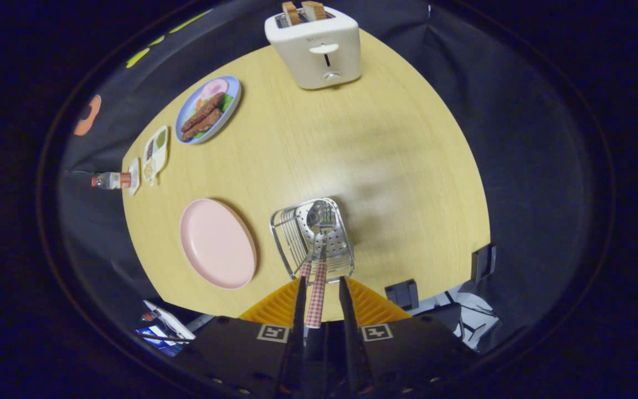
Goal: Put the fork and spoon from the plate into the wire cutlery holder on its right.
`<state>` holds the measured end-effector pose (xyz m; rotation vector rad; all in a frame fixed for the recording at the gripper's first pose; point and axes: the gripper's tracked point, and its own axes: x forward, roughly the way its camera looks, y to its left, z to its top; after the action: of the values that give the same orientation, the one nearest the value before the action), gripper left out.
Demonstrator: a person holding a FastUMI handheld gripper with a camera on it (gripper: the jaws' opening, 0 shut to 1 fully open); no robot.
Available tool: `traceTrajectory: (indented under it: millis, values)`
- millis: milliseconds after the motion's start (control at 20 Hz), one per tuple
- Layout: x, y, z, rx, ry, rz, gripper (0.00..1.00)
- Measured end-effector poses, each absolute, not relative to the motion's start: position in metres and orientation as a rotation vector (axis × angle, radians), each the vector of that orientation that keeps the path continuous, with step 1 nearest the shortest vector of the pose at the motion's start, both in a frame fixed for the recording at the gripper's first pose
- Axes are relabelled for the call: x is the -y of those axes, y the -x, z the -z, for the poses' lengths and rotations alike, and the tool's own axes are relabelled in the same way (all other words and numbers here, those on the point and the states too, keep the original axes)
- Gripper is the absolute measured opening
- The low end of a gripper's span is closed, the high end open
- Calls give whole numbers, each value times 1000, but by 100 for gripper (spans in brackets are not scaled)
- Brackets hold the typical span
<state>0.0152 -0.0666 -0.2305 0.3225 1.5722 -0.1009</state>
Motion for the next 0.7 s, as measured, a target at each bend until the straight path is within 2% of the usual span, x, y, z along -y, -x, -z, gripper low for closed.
traceTrajectory:
  millis: [100, 250, 500, 700]
  values:
    - [65, -26, 221, -1494, -284, 70, 49]
    - [57, -45, 206, -1343, -254, 25, 80]
    - [40, -72, 163, -1036, -262, -7, 96]
    - [29, -67, 123, -827, -253, -46, 97]
